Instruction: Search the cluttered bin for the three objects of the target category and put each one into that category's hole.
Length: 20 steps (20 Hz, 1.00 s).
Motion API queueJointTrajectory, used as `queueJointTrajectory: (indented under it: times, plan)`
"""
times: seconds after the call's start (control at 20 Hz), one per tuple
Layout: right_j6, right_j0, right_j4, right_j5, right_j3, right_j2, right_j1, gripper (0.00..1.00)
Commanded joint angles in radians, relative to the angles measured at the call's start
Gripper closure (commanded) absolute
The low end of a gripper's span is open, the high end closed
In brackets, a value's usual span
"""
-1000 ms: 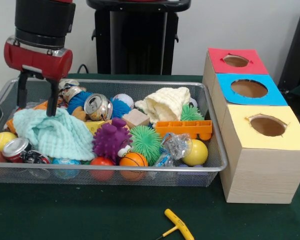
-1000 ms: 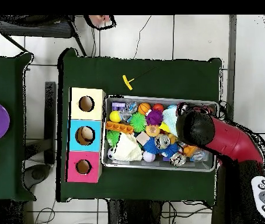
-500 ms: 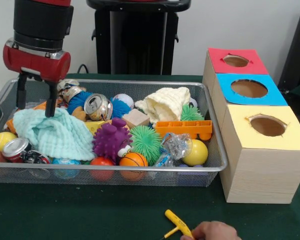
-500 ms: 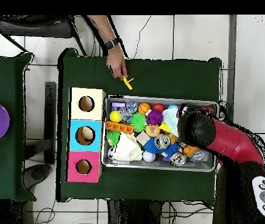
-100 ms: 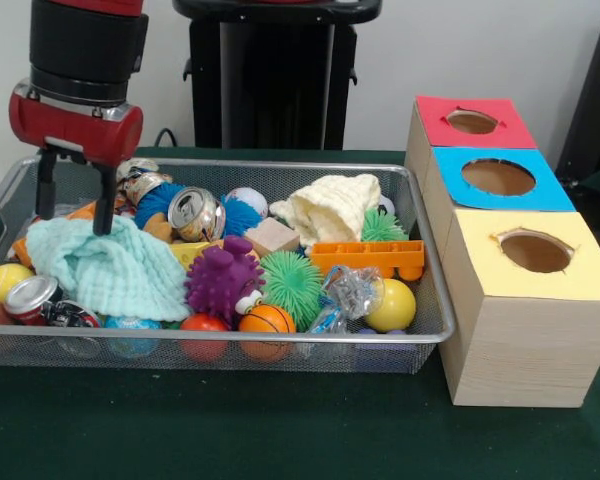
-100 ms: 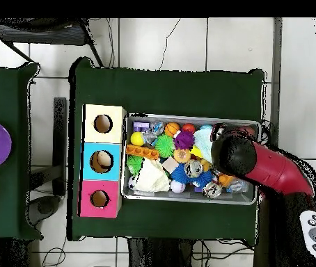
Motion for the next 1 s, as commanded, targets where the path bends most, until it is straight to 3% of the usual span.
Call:
queueJointTrajectory:
  times: [0.05,0.6,1.0]
  plan:
    - [0.14,-0.014,-0.033,-0.055,0.093,0.018,0.047,0.0]
    - [0.15,-0.022,-0.023,-0.078,0.098,0.03,0.079,0.0]
    - [0.166,-0.041,-0.005,-0.113,0.092,0.046,0.143,0.0]
